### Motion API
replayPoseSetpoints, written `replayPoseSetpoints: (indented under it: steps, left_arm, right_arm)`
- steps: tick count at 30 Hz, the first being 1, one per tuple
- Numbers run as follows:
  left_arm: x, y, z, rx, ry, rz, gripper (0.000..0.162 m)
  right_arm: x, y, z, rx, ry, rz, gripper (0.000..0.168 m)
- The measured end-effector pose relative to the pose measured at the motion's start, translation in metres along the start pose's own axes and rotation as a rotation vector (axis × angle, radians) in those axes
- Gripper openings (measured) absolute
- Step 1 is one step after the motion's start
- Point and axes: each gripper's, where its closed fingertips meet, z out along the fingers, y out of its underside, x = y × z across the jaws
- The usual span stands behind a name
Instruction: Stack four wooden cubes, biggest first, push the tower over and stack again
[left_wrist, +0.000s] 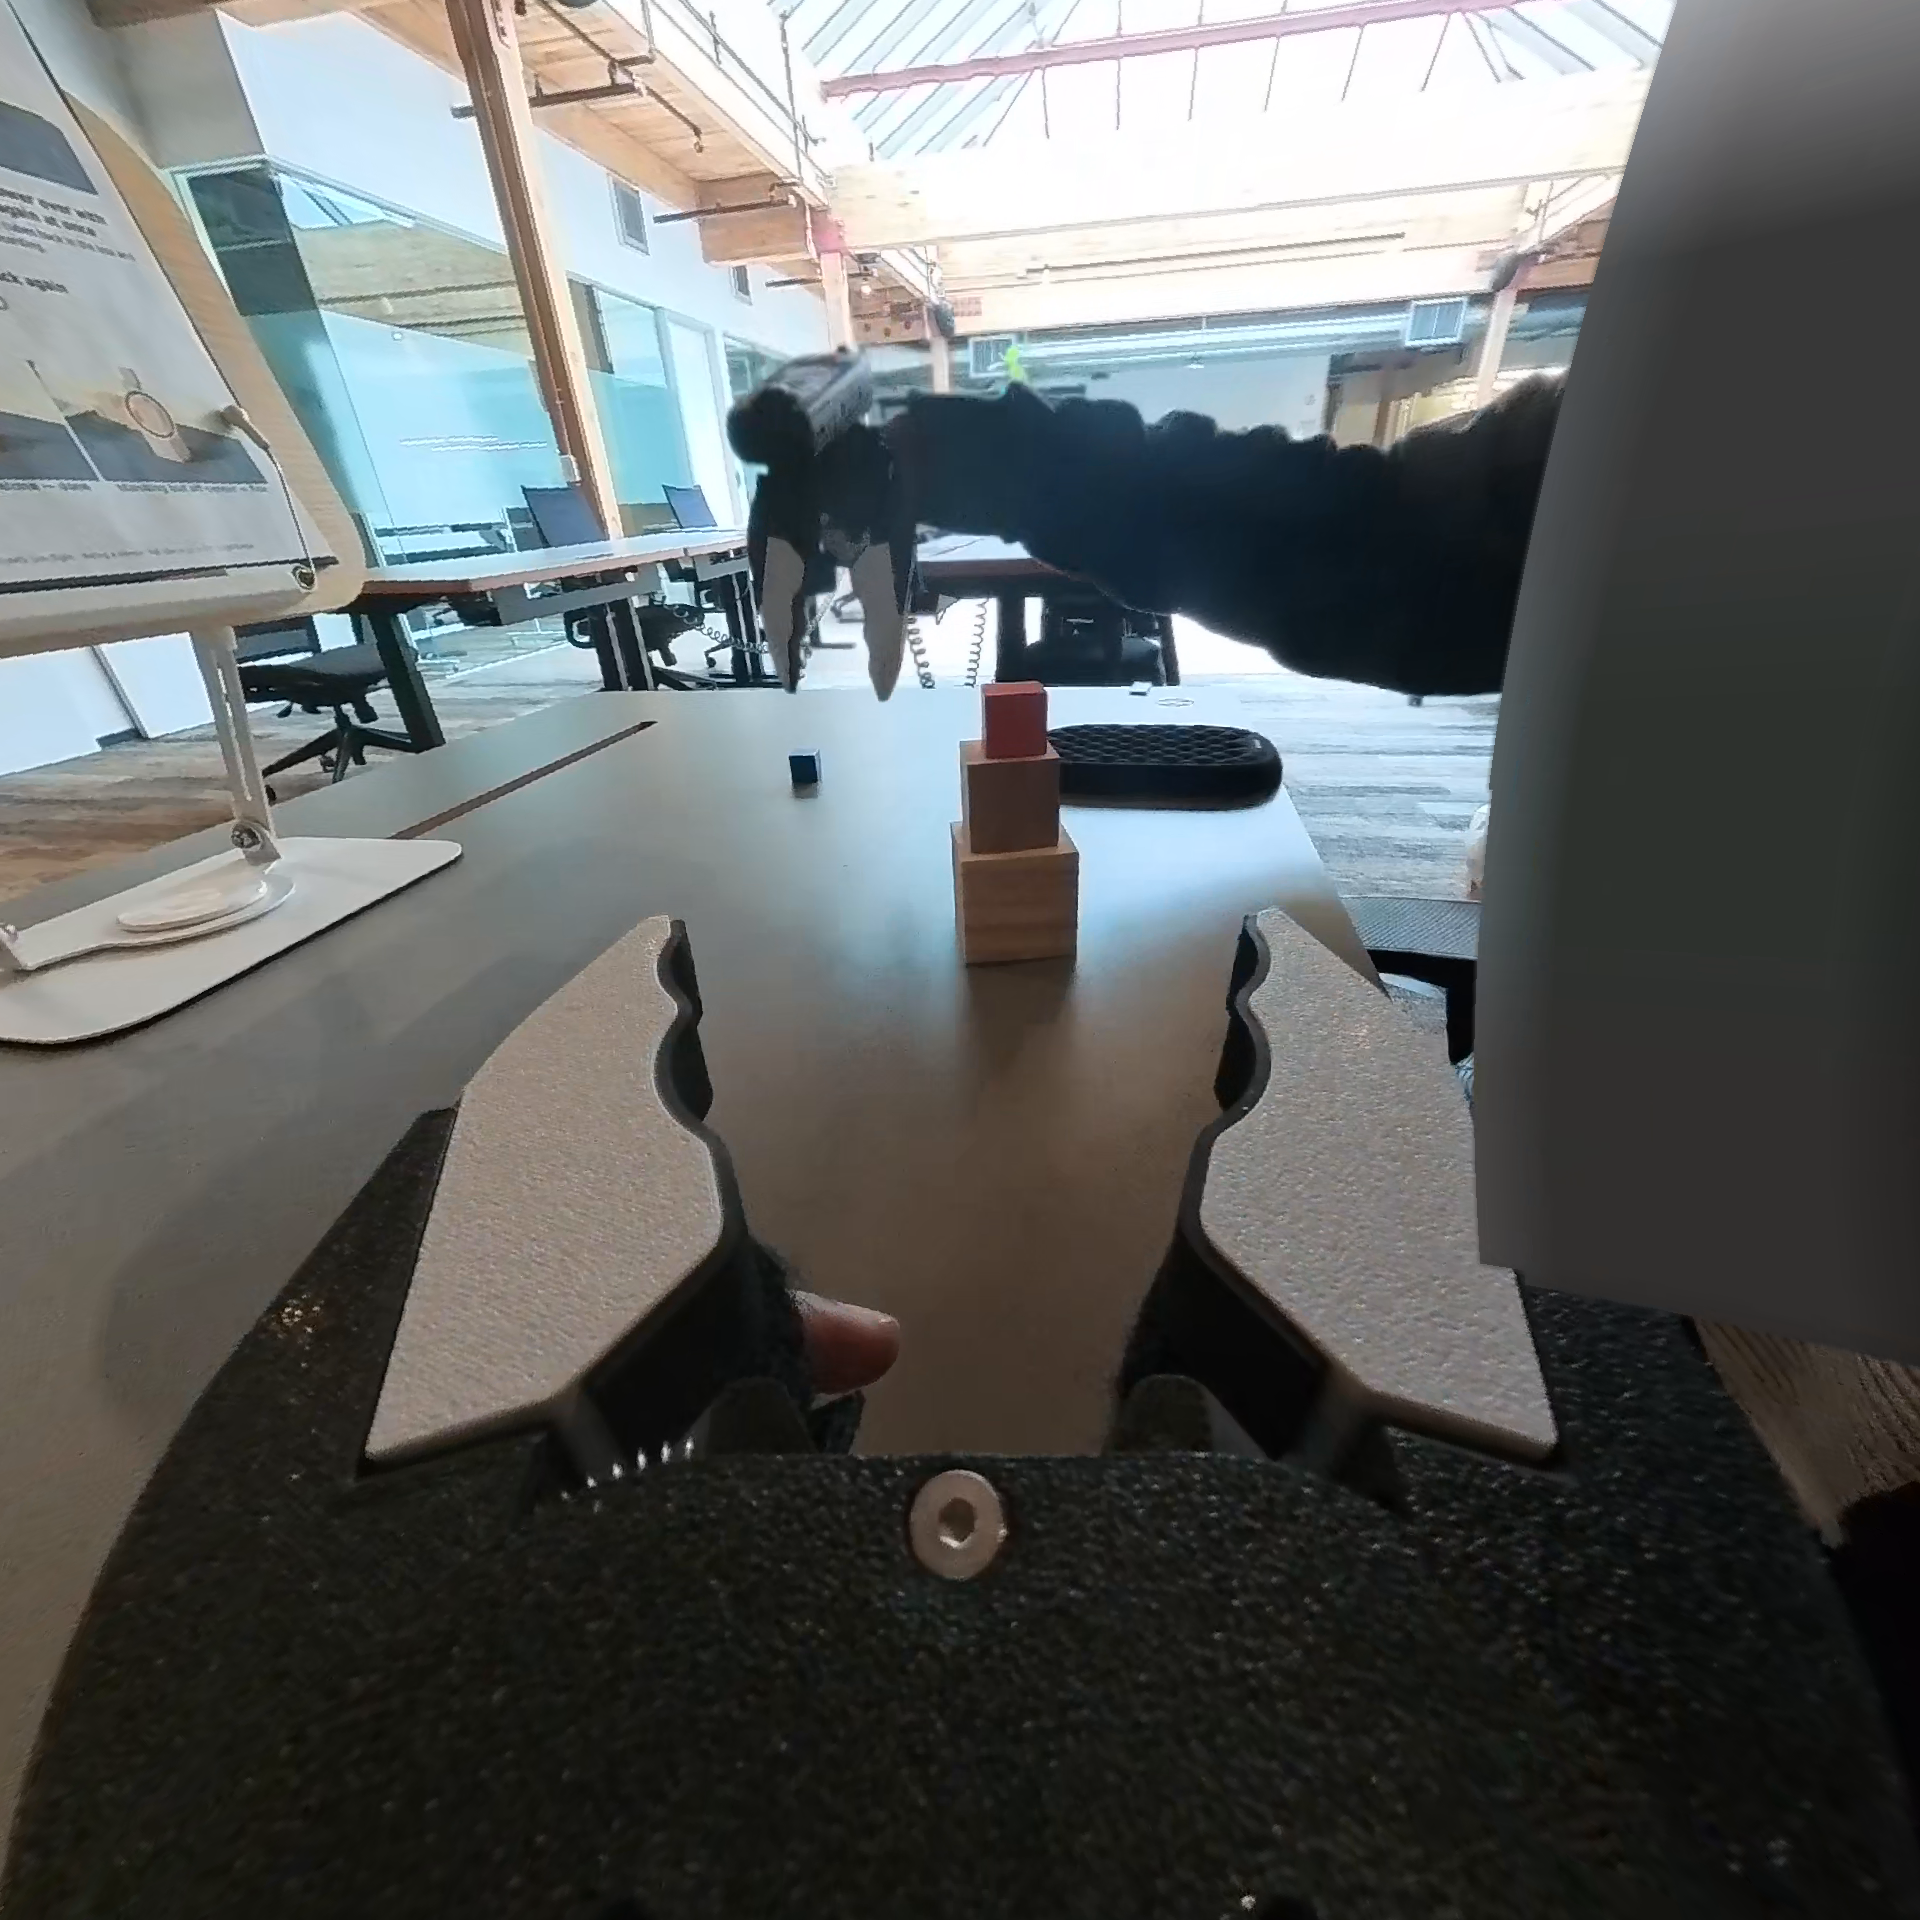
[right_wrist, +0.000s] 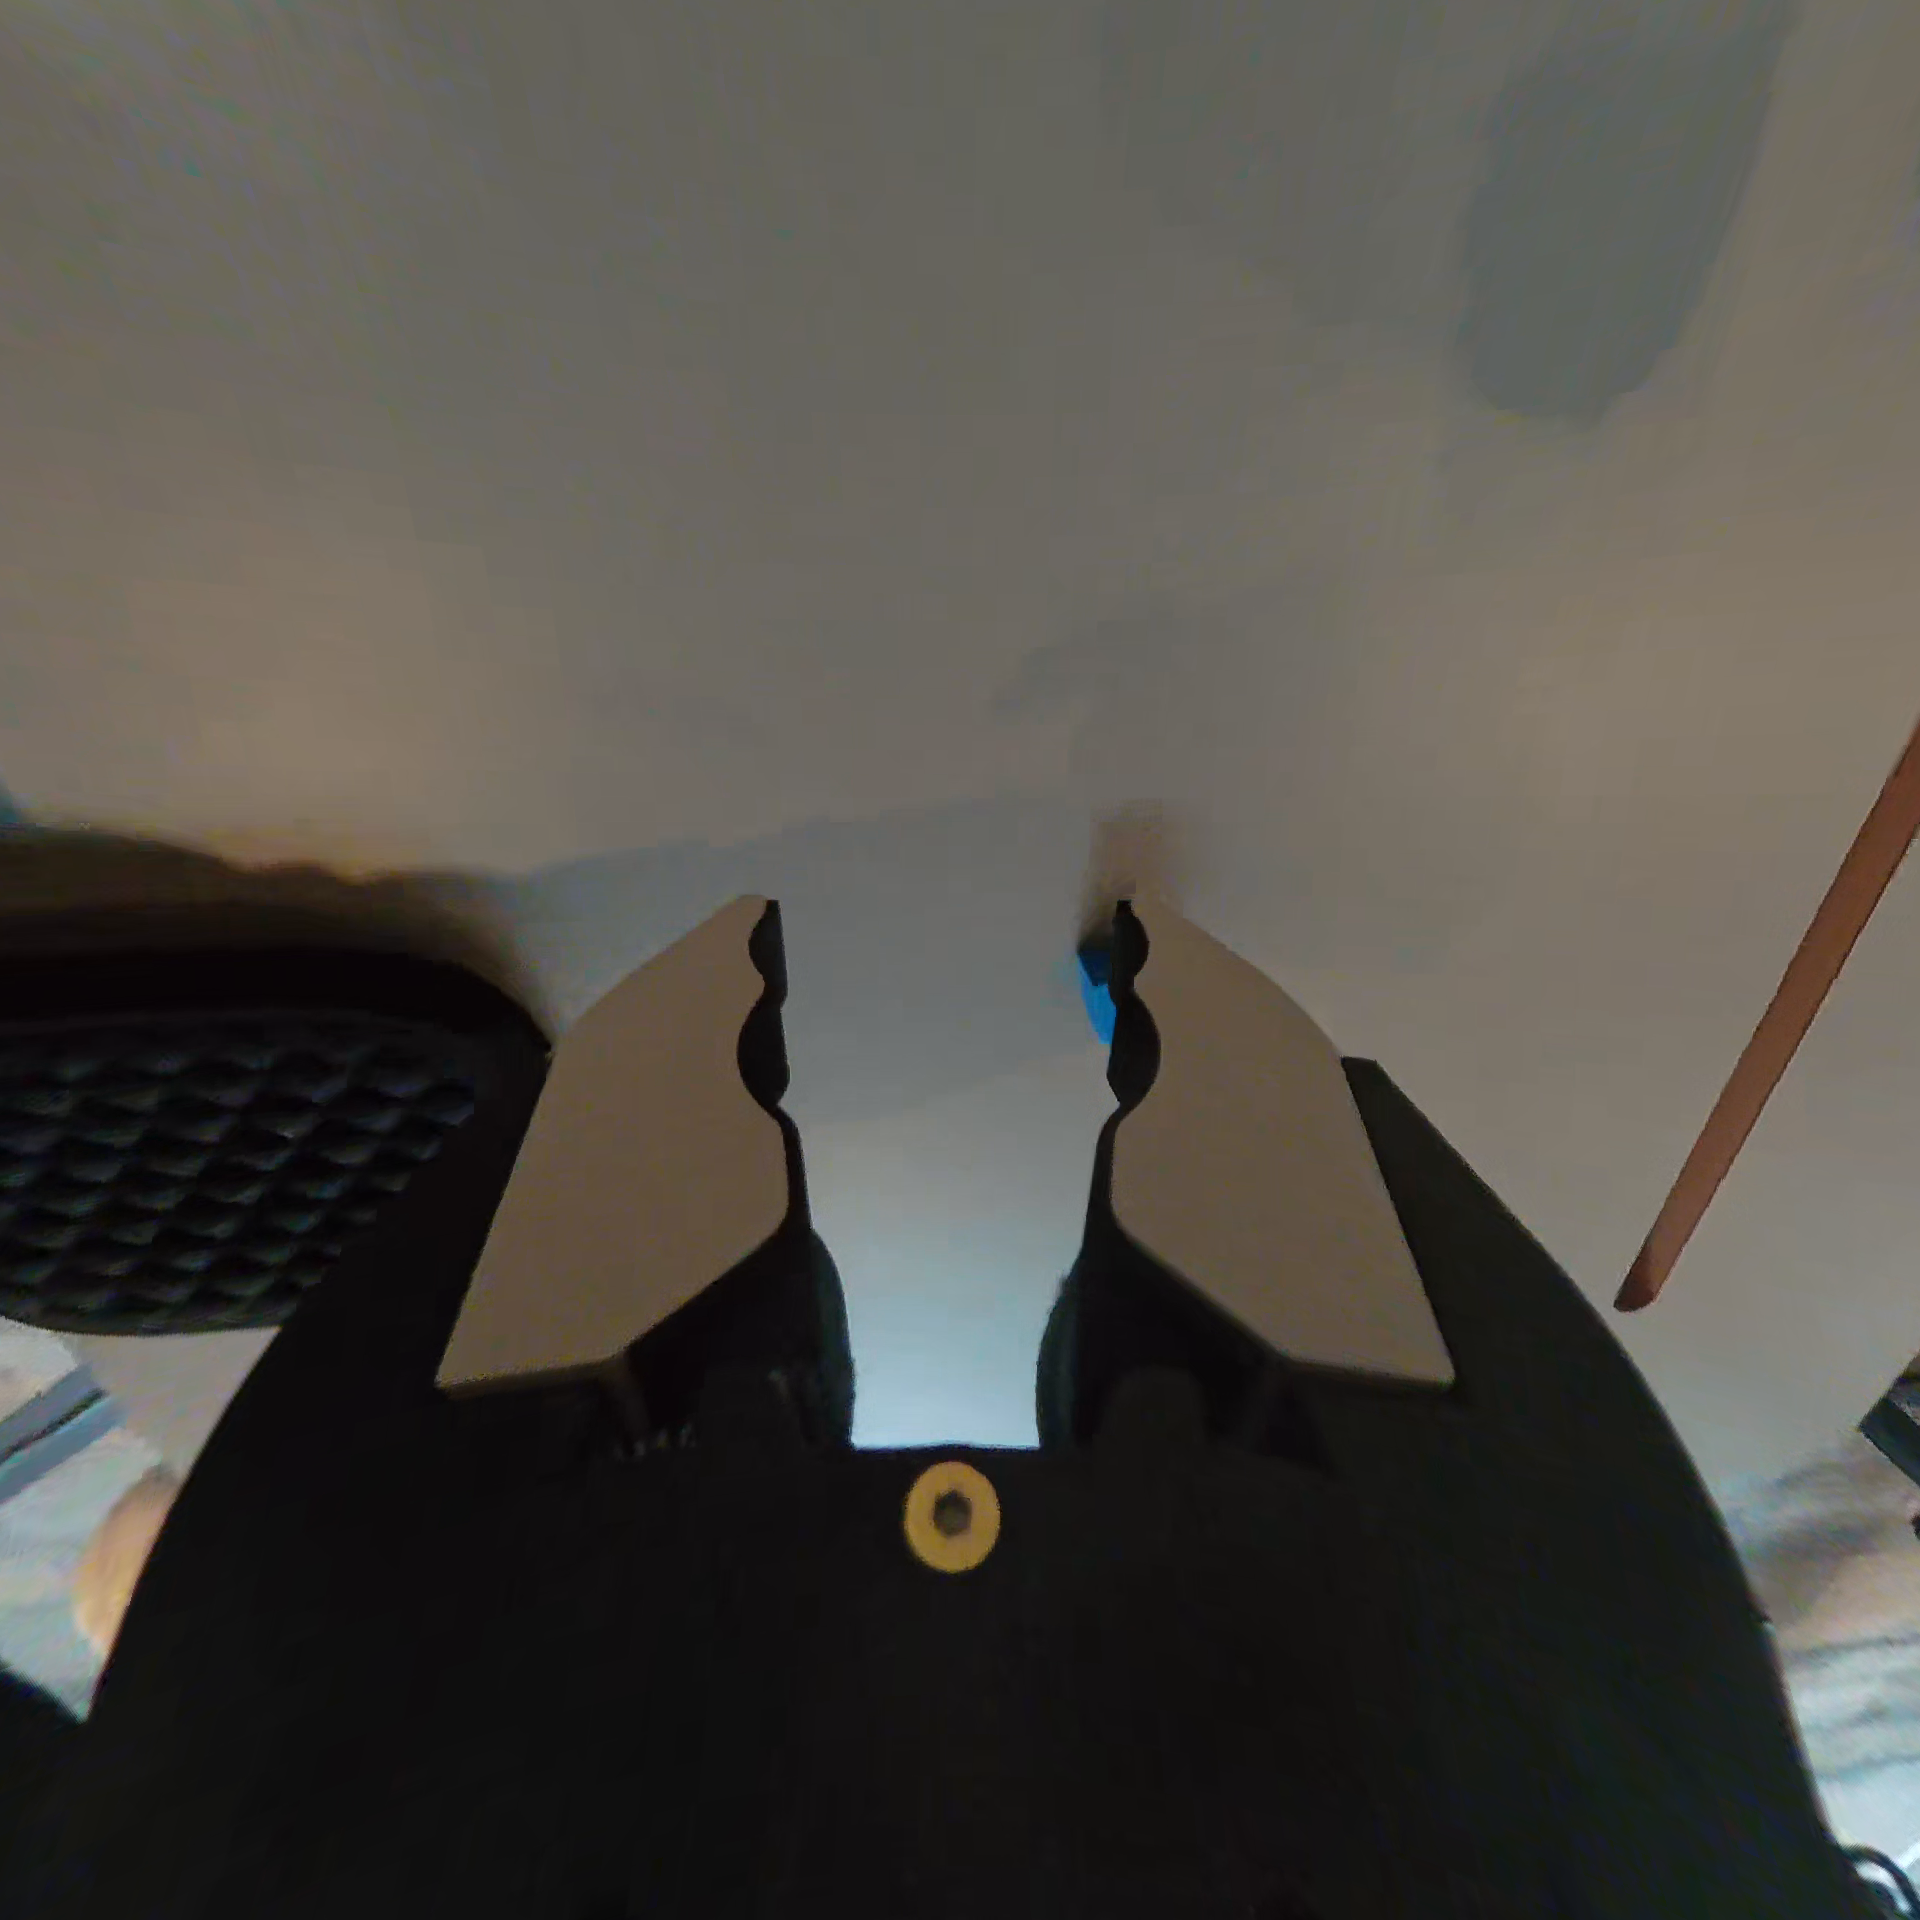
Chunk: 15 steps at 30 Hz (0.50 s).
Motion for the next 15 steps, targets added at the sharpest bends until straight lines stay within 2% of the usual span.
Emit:
replayPoseSetpoints:
  steps: [8,15]
  left_arm:
    - [-0.001,0.0,0.0,0.002,0.001,-0.01,0.097]
    - [-0.001,0.0,-0.001,0.003,0.007,-0.019,0.097]
  right_arm:
    - [0.03,0.038,0.033,-0.049,-0.007,-0.039,0.052]
    - [0.044,0.053,0.055,-0.065,-0.014,-0.042,0.046]
